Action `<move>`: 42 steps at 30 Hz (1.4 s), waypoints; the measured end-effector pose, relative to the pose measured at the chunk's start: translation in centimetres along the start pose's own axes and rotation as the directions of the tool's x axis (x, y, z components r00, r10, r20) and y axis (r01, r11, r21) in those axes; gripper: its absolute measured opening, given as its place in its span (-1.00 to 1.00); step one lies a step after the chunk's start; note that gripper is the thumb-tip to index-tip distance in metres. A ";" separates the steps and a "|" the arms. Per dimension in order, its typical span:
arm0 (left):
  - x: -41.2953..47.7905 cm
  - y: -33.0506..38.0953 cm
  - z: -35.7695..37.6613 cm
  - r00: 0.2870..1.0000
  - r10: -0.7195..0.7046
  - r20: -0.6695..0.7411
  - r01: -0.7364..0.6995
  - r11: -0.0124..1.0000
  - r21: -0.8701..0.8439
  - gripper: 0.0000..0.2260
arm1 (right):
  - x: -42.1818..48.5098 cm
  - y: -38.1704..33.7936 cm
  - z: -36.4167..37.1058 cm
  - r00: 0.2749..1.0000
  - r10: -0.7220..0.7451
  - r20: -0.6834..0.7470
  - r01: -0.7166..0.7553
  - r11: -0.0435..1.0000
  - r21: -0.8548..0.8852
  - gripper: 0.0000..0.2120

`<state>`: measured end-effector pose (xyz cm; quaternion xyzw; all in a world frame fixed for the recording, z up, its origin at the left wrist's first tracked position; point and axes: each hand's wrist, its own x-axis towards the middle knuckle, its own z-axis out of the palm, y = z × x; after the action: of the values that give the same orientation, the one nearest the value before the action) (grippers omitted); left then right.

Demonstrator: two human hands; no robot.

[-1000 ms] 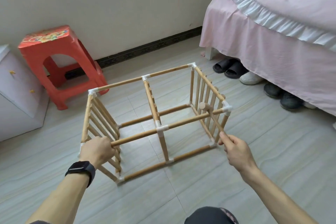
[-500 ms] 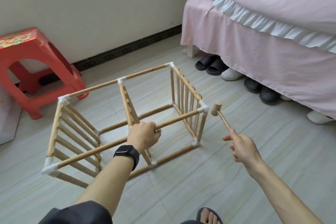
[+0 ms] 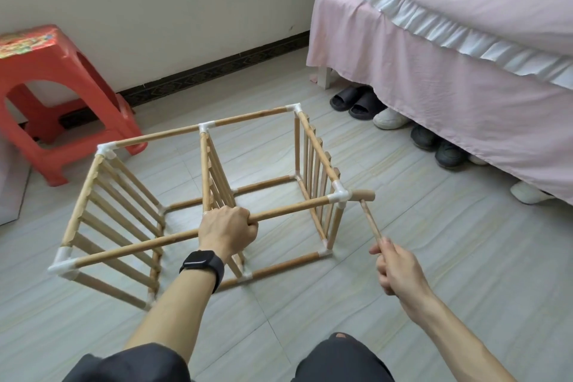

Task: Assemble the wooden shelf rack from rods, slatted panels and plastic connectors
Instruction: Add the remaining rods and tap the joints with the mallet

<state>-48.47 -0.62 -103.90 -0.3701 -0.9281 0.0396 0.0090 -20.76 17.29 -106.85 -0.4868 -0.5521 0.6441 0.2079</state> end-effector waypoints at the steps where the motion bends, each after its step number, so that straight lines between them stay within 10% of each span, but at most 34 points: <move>1: 0.0 0.1 -0.1 1.000 -0.002 0.002 0.002 1.000 -0.002 -0.70 | -0.3 0.4 0.0 0.999 -0.036 0.001 0.036 0.998 -0.042 -0.60; 25: -0.6 -0.5 -1.2 0.998 0.038 0.047 -0.036 0.998 -0.051 -0.72 | -0.5 -0.4 -0.7 0.996 -0.091 0.003 0.089 0.973 -0.211 -0.57; 32: -4.1 -2.1 -3.4 0.916 0.042 0.400 0.009 0.992 -0.125 -0.16 | -0.9 -2.3 0.2 0.999 -0.026 -0.040 0.023 0.996 -0.090 -0.61; 36: -5.3 -1.8 -4.0 0.868 0.046 0.495 0.089 0.965 -0.246 -0.34 | -1.9 -2.4 1.3 1.000 0.000 0.019 0.001 0.998 -0.060 -0.63; 42: -3.1 -2.9 -4.6 0.999 0.025 -0.041 -0.036 0.958 -0.286 -0.78 | -0.3 -4.6 3.3 1.000 -0.003 0.026 0.004 0.999 -0.032 -0.74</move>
<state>-47.99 -4.59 -98.99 -0.3825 -0.9179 -0.1019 -0.0281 -24.67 16.79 -102.85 -0.4809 -0.5658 0.6411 0.1939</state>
